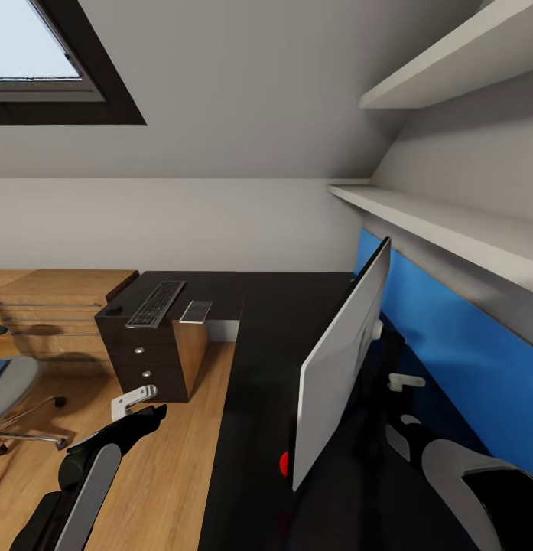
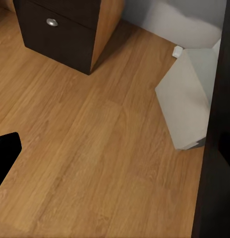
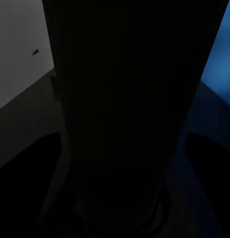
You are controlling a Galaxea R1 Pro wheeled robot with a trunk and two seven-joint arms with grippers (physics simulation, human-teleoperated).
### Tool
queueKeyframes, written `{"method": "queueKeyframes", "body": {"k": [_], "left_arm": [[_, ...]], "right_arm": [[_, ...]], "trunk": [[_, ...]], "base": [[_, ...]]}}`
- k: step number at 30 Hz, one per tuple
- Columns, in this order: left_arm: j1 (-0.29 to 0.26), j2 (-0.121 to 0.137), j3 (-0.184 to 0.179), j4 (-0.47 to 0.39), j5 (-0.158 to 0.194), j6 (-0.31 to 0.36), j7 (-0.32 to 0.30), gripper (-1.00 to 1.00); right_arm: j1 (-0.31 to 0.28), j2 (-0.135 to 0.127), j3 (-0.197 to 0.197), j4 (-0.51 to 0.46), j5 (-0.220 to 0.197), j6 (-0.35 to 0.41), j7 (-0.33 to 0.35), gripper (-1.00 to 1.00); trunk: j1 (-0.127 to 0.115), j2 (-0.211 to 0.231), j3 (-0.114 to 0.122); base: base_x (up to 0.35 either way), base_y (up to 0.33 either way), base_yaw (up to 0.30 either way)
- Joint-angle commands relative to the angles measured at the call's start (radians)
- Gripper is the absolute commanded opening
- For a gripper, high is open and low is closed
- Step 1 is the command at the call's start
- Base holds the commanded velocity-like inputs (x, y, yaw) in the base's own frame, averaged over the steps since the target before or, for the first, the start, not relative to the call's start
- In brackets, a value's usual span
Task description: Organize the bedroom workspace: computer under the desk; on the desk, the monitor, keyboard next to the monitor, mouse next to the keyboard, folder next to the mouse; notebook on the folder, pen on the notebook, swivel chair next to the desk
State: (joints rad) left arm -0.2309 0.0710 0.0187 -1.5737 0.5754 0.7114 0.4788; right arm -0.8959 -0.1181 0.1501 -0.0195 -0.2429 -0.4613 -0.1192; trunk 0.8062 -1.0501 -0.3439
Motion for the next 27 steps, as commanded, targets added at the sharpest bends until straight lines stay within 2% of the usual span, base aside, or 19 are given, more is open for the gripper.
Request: {"method": "queueKeyframes", "body": {"k": [1, 11, 23, 24, 27], "left_arm": [[-0.001, 0.000, 0.000, -0.001, 0.011, 0.003, 0.009, 1.00], [-0.001, 0.000, 0.000, -0.002, 0.011, 0.003, 0.009, 1.00], [-0.001, 0.000, 0.000, -0.002, 0.010, 0.003, 0.009, 1.00], [-0.001, 0.000, 0.000, -0.002, 0.010, 0.003, 0.009, 1.00], [-0.001, 0.000, 0.000, -0.002, 0.010, 0.003, 0.009, 1.00]], "right_arm": [[-0.001, -0.001, 0.059, 0.009, -0.039, -0.008, -0.022, -1.00], [-0.001, 0.000, 0.060, 0.009, -0.039, -0.008, -0.019, -1.00], [0.000, 0.001, 0.060, 0.010, -0.038, -0.008, -0.022, -1.00], [0.000, 0.001, 0.060, 0.010, -0.038, -0.008, -0.022, 1.00], [0.000, 0.001, 0.060, 0.010, -0.038, -0.008, -0.022, 1.00]], "trunk": [[0.000, -0.001, -0.001], [0.000, -0.001, 0.001], [0.000, -0.001, 0.001], [0.000, -0.001, 0.001], [0.000, -0.001, 0.001]], "base": [[0.000, 0.000, 0.000], [0.000, 0.000, -0.152], [0.000, 0.000, -0.014], [0.000, 0.000, 0.000], [0.000, 0.000, 0.000]]}}
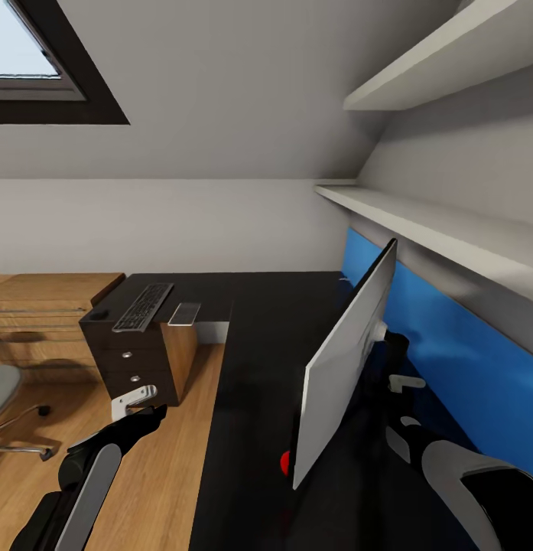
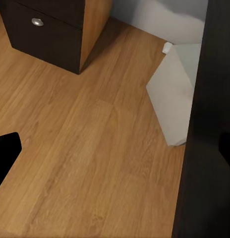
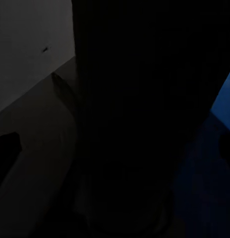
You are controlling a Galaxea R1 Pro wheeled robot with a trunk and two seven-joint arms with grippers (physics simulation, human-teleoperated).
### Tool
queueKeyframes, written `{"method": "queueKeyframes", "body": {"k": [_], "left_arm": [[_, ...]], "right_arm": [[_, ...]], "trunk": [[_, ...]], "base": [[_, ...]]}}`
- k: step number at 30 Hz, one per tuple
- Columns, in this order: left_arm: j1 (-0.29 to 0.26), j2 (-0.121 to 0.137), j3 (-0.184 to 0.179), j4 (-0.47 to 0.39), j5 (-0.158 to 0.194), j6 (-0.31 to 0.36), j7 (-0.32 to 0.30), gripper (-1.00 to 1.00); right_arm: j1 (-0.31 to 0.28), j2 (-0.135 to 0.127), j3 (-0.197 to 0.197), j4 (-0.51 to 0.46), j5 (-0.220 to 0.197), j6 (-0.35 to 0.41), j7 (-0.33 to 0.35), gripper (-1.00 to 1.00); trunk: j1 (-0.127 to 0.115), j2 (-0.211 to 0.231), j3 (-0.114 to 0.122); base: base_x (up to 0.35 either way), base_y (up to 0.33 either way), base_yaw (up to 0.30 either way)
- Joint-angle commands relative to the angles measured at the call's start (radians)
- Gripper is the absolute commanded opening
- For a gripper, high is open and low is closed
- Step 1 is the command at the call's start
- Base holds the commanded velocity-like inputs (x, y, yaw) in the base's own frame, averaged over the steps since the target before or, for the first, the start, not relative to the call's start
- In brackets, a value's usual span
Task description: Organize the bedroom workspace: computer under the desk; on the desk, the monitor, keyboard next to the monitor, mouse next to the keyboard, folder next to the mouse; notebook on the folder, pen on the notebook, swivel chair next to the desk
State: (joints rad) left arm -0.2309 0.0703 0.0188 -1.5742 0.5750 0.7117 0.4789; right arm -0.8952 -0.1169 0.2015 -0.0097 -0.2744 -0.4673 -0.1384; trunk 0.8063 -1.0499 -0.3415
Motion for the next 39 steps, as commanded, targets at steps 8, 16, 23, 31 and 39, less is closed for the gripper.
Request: {"method": "queueKeyframes", "body": {"k": [8, 16, 23, 31, 39], "left_arm": [[-0.001, 0.000, 0.000, -0.001, 0.011, 0.002, 0.009, 1.00], [-0.001, 0.000, 0.000, -0.001, 0.011, 0.002, 0.009, 1.00], [-0.001, 0.000, 0.000, -0.001, 0.010, 0.002, 0.009, 1.00], [-0.001, 0.000, 0.000, -0.001, 0.010, 0.002, 0.008, 1.00], [-0.001, 0.000, 0.000, -0.001, 0.010, 0.003, 0.008, 1.00]], "right_arm": [[-0.001, -0.001, 0.007, 0.000, -0.008, -0.002, -0.003, 1.00], [-0.001, -0.001, 0.007, 0.001, -0.008, -0.002, -0.003, 1.00], [-0.001, -0.001, 0.007, 0.001, -0.008, -0.002, -0.002, 1.00], [-0.001, -0.001, 0.007, 0.001, -0.008, -0.002, -0.001, 1.00], [-0.001, -0.001, 0.008, 0.001, -0.007, -0.002, -0.001, 1.00]], "trunk": [[0.000, -0.001, -0.001], [0.000, -0.001, -0.001], [0.000, -0.001, -0.001], [0.000, -0.001, -0.001], [0.000, -0.001, -0.001]], "base": [[0.000, 0.000, 0.000], [0.000, 0.000, 0.000], [-0.044, 0.000, 0.000], [-0.292, 0.000, 0.000], [-0.329, 0.000, 0.000]]}}
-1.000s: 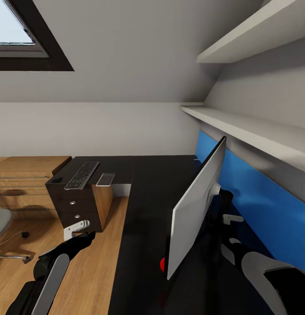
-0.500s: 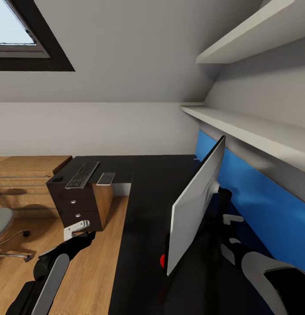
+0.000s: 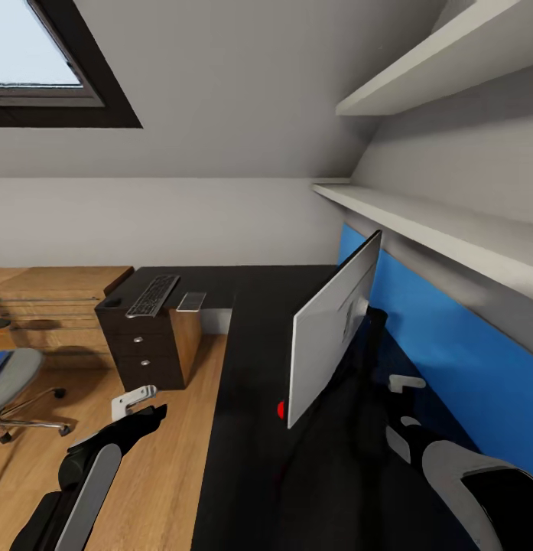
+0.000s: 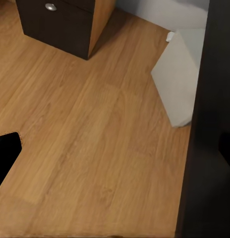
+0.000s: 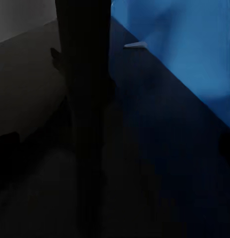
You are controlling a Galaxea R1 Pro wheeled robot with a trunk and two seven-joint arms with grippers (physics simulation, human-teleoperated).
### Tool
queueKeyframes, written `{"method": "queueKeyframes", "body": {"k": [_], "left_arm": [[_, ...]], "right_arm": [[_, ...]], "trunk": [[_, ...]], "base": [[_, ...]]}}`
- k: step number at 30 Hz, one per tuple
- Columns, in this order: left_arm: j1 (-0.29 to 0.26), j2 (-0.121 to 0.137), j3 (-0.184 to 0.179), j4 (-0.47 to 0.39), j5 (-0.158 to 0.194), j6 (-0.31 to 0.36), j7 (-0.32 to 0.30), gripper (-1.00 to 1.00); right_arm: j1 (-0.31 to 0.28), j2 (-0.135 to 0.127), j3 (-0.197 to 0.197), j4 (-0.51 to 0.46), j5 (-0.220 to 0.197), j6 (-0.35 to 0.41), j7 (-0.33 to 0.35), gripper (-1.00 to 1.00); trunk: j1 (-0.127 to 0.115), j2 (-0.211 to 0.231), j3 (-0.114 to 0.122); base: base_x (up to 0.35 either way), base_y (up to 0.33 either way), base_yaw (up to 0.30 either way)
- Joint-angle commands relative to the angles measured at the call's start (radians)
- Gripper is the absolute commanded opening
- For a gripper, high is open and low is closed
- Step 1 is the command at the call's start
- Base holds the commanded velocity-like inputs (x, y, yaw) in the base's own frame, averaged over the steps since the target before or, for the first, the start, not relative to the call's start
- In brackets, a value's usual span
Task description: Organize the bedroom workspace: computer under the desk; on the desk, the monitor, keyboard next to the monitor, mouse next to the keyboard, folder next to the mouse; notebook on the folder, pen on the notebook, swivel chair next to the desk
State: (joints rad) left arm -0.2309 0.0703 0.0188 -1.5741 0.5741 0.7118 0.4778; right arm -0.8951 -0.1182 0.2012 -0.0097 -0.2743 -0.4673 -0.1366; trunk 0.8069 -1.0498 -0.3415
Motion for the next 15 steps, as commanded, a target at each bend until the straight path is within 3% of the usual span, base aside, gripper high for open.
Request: {"method": "queueKeyframes", "body": {"k": [1, 15], "left_arm": [[-0.001, 0.000, 0.000, -0.001, 0.010, 0.003, 0.009, 1.00], [-0.001, 0.002, 0.001, -0.001, 0.010, 0.002, 0.010, 1.00]], "right_arm": [[-0.001, 0.000, 0.009, 0.000, -0.007, -0.002, -0.003, 1.00], [-0.001, 0.001, 0.008, -0.007, -0.011, 0.002, 0.000, 1.00]], "trunk": [[-0.001, -0.001, -0.001], [-0.001, -0.001, -0.001]], "base": [[-0.333, 0.000, 0.000], [-0.334, 0.000, 0.000]]}}
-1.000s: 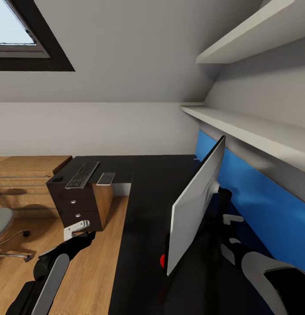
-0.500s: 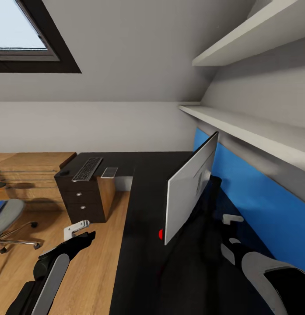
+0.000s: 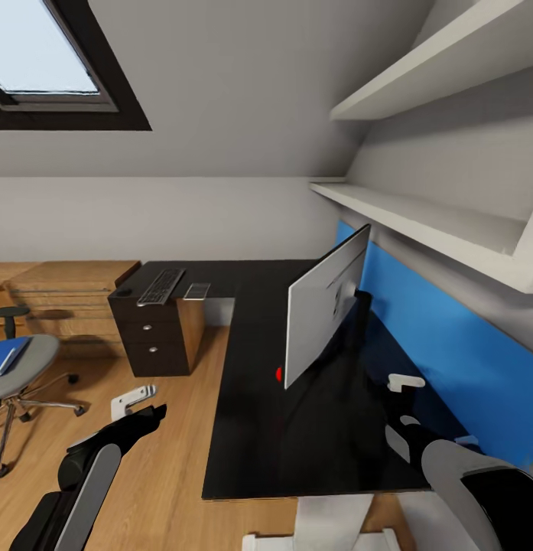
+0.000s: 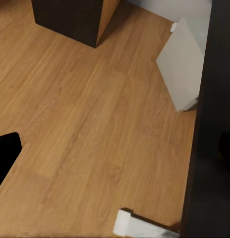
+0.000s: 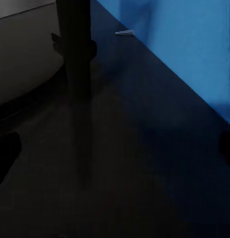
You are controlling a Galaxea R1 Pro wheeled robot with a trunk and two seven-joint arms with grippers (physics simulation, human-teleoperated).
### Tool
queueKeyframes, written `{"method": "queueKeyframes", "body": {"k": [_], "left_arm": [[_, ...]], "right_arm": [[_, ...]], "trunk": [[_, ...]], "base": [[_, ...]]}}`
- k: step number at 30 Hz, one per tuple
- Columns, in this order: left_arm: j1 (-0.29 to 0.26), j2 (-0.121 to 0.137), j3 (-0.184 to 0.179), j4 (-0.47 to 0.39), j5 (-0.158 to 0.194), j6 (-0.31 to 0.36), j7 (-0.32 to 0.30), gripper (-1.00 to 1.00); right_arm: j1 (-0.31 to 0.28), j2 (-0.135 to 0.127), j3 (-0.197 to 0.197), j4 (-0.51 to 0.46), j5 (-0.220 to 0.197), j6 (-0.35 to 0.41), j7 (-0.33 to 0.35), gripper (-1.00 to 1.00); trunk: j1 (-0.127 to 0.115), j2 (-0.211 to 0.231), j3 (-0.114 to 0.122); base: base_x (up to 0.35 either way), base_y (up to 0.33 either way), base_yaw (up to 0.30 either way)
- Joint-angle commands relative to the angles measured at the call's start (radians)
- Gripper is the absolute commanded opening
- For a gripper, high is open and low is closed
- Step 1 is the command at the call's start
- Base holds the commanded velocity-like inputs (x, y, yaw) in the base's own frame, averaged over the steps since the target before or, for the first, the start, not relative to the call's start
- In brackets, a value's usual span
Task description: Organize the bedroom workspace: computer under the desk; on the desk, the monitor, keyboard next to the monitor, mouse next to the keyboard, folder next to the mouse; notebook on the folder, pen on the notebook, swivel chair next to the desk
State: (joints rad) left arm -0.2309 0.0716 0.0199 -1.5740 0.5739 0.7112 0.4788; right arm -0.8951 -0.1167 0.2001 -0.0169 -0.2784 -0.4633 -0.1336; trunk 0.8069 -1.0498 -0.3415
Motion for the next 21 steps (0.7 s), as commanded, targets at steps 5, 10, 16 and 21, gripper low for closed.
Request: {"method": "queueKeyframes", "body": {"k": [5, 10, 16, 21], "left_arm": [[-0.001, 0.000, -0.001, -0.001, 0.012, 0.002, 0.009, 1.00], [-0.001, 0.000, 0.000, 0.000, 0.012, 0.002, 0.009, 1.00], [-0.001, 0.000, 0.000, 0.001, 0.011, 0.002, 0.009, 1.00], [-0.001, 0.000, 0.000, 0.000, 0.009, 0.002, 0.009, 1.00]], "right_arm": [[-0.001, 0.001, 0.007, -0.001, -0.011, 0.006, -0.004, 1.00], [-0.002, 0.007, 0.006, -0.033, -0.015, 0.164, -0.005, 1.00], [0.014, 0.007, -0.007, -0.322, -0.048, 0.641, -0.018, 1.00], [0.164, 0.004, -0.014, -0.724, -0.157, 0.893, -0.156, 1.00]], "trunk": [[-0.001, -0.001, -0.001], [-0.001, -0.001, -0.001], [-0.001, -0.001, -0.001], [-0.001, -0.001, -0.001]], "base": [[-0.334, 0.009, 0.000], [-0.333, 0.056, 0.000], [-0.130, 0.020, 0.000], [-0.017, 0.003, 0.000]]}}
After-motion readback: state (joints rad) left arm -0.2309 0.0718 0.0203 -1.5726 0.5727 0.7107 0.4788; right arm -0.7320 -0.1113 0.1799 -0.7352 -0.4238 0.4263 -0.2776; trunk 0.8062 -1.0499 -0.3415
